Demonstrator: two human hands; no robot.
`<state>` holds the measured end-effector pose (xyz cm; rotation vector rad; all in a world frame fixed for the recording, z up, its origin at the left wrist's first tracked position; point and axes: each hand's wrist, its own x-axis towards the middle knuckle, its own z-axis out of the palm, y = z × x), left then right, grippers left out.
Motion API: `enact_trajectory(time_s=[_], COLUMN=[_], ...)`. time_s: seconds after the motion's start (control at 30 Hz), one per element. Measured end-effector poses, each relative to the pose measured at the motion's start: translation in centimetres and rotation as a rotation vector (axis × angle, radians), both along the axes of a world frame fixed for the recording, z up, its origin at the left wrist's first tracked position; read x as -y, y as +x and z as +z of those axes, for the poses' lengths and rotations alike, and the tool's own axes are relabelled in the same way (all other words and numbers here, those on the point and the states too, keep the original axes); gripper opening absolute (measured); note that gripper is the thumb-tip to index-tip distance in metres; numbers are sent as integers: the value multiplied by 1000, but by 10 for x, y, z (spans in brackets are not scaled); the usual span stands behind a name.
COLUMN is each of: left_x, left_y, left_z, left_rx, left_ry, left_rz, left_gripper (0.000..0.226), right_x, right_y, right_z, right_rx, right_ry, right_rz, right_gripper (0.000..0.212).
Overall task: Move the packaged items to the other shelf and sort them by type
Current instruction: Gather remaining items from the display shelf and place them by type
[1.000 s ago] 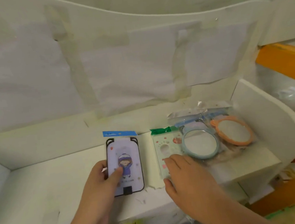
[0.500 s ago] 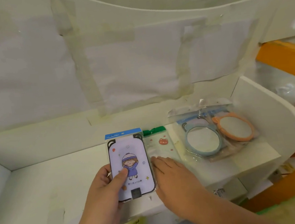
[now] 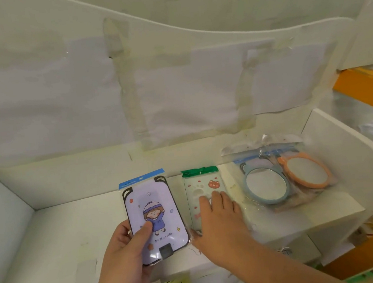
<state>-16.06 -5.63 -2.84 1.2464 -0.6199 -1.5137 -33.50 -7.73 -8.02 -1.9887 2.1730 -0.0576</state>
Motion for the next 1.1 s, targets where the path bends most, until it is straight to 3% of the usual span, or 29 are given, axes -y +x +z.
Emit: enact_trajectory(time_s=[0.1, 0.33, 0.53, 0.73, 0.83, 1.0, 1.1], left_x=[-4, -11, -17, -24, -25, -25, -23], left_y=[3, 5, 6, 8, 6, -5, -15], left_z=[3, 7, 8, 6, 6, 10, 13], left_rx=[-11, -21, -33, -34, -21, -35, -47], left_ry=[-3, -19, -12, 8, 3, -4, -37], left_rz=[7, -4, -29, -45, -55, -97, -142], left_gripper=[11, 14, 18, 15, 16, 17, 21], right_x=[4, 16, 23, 19, 16, -7, -41], right_y=[5, 10, 6, -11, -24, -54, -76], right_z=[0, 8, 21, 49, 53, 68, 88], right_rx=[56, 103, 64, 142, 163, 524, 954], right_ry=[9, 50, 81, 41, -28, -187, -264], right_rz=[-71, -83, -83, -10, -45, -195, -319], right_gripper=[89, 73, 88, 45, 44, 36, 37])
